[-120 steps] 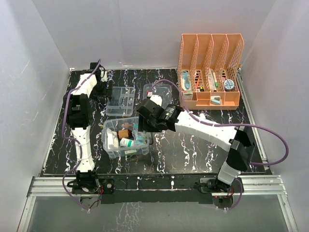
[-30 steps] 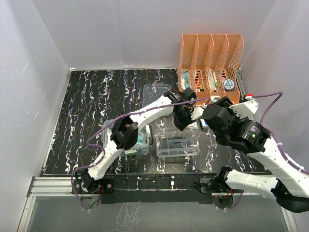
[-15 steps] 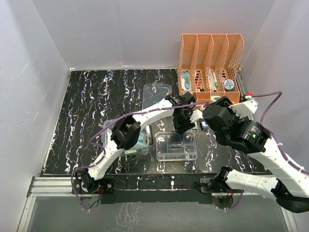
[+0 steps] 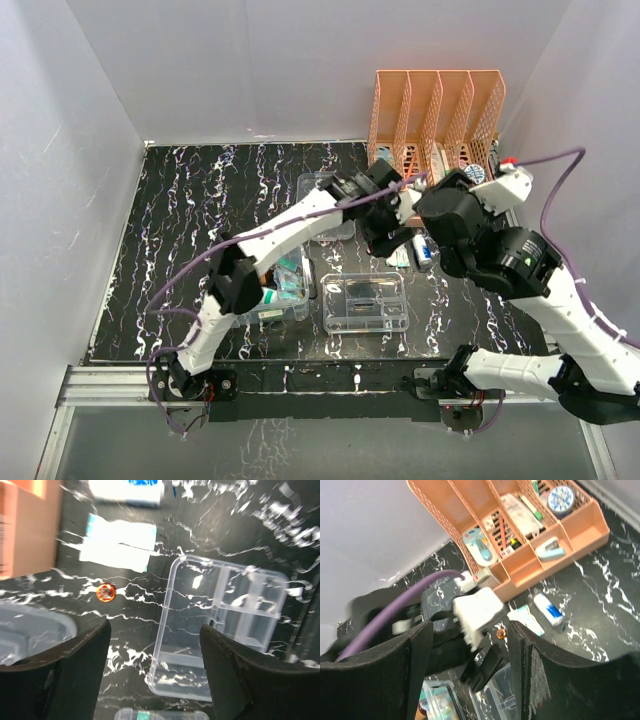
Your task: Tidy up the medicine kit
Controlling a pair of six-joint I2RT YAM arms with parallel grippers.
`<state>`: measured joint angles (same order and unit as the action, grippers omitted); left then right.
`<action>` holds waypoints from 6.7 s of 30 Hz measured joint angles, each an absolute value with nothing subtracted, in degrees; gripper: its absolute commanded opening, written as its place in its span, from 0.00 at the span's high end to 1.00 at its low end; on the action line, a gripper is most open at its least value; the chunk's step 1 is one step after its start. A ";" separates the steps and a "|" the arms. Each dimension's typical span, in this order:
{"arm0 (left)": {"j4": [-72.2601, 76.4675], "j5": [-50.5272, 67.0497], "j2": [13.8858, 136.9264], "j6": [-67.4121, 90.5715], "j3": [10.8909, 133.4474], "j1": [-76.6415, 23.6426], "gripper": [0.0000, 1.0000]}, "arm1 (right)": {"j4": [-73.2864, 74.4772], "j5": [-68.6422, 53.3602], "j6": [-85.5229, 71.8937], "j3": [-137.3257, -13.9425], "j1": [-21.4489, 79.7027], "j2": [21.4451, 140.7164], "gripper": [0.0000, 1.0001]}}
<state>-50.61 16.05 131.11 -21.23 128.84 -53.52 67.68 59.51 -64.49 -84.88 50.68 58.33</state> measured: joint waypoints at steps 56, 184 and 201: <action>-47.00 18.72 85.30 -8.34 98.83 -19.64 0.01 | 43.44 4.12 0.21 -67.59 8.10 95.68 0.32; -48.05 22.98 86.94 -8.51 94.56 -19.62 0.02 | 43.27 5.67 34.63 -58.19 38.39 91.42 0.53; -48.07 23.31 86.94 -8.51 94.56 -19.62 0.01 | 46.74 3.97 31.29 -63.02 38.20 78.43 0.39</action>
<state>-48.07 23.31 86.94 -8.51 94.56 -19.62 46.74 3.97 31.29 -63.02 38.20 78.43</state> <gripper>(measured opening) 0.985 0.532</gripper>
